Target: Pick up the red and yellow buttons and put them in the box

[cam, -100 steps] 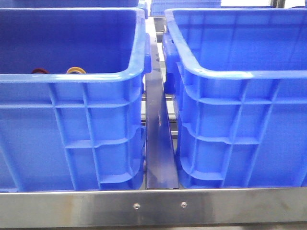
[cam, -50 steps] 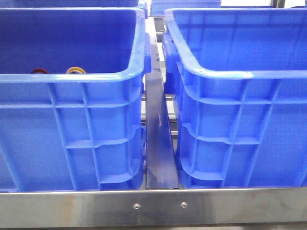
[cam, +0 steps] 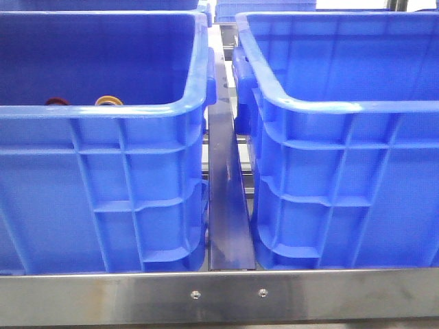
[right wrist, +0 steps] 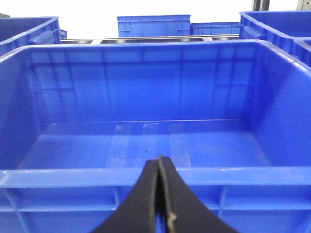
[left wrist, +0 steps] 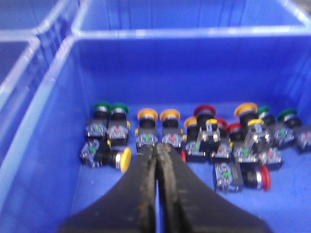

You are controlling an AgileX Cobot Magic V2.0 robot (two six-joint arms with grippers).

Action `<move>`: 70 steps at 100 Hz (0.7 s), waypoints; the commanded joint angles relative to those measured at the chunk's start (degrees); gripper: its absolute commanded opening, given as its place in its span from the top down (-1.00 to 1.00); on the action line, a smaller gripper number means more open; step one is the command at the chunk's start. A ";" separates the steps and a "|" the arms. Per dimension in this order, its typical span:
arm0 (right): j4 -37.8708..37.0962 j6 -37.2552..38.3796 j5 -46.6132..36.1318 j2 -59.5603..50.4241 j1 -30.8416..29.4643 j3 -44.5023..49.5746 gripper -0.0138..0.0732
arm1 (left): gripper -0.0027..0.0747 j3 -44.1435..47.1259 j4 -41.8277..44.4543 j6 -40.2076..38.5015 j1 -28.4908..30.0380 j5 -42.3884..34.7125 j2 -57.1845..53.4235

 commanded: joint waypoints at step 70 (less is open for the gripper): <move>-0.54 -0.01 -4.87 -1.20 -0.16 0.24 0.92 | -0.50 -34.77 -8.41 5.18 -5.14 16.31 50.34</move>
